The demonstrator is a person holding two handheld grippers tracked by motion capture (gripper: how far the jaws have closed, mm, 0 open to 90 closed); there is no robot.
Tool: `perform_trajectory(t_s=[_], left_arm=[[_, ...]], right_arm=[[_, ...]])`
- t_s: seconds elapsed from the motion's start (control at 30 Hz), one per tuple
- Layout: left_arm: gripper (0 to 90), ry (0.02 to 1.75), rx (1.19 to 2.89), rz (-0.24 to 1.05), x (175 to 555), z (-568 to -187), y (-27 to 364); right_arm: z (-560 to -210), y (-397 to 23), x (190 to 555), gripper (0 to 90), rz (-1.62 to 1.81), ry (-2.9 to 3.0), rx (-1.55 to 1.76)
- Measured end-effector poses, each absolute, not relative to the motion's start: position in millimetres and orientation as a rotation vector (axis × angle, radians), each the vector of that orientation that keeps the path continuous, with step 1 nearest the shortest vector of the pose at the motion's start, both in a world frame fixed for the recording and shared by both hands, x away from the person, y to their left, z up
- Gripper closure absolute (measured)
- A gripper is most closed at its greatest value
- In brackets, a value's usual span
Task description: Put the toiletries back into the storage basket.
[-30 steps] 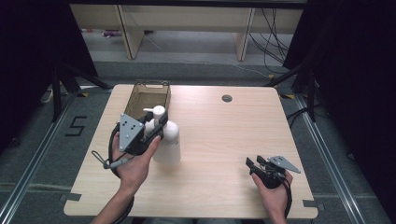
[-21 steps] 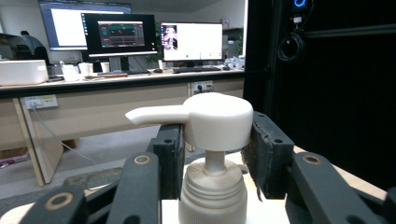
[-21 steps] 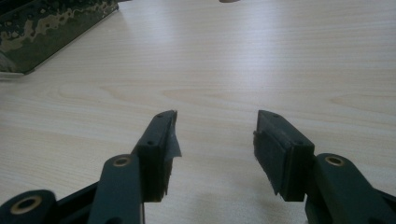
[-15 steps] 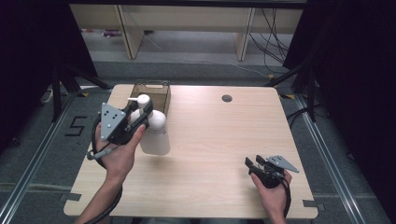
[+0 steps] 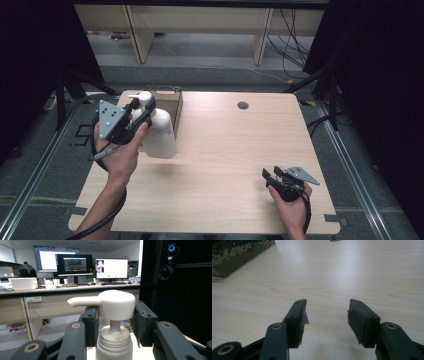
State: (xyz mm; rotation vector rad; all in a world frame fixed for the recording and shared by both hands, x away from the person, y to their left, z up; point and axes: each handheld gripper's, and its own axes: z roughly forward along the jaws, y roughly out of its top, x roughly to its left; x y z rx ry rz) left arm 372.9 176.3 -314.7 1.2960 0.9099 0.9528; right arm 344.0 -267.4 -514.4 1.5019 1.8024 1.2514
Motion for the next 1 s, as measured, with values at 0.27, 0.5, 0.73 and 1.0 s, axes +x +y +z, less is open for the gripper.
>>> perform_trajectory(t_s=[0.27, 0.5, 0.73, 1.0], left_arm=[[59.7, 0.921, 1.286, 0.968, 382.1, -310.3, 181.9], [59.7, 0.916, 1.286, 0.971, 391.5, -306.2, 185.2], [59.6, 0.912, 1.286, 0.974, 402.9, -302.3, 190.3], [59.6, 0.906, 1.29, 0.996, 414.8, -298.8, 193.2]], right_arm=[[-513.7, -267.0, 343.9, 49.0, 1.25, 1.805, 1.516], [-514.2, -267.7, 344.1, 49.0, 1.246, 1.804, 1.506], [-515.6, -267.1, 345.2, 49.0, 1.275, 1.789, 1.5], [-515.6, -267.0, 345.1, 49.0, 1.276, 1.787, 1.503]])
